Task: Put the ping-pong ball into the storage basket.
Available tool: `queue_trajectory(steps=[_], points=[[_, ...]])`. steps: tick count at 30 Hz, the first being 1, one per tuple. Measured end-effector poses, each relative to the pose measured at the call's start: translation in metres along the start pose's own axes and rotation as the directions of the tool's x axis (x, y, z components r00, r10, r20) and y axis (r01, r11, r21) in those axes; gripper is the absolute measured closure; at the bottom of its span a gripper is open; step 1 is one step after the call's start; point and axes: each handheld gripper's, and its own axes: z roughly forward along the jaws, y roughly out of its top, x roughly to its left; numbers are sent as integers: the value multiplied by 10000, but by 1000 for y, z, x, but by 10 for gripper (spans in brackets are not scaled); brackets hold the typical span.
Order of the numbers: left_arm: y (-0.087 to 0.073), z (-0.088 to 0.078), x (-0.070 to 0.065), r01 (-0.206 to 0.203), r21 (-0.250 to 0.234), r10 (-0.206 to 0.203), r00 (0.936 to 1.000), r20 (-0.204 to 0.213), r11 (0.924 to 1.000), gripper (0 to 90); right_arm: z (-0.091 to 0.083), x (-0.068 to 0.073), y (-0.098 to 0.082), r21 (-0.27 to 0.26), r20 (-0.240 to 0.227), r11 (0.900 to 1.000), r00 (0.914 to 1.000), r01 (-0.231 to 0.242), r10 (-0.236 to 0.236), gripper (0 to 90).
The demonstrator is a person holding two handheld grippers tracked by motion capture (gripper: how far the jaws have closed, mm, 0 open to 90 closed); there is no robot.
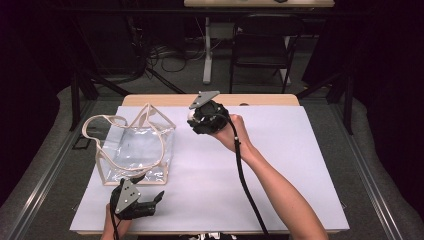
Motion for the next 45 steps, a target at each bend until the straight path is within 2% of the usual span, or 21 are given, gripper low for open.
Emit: queue_trajectory(steps=[45], points=[[0, 0, 0, 49, -1, -49, 10000, -16, 10000, 160, 3, 18, 27, -394, -260, 9982, 9986, 445, -455, 505]])
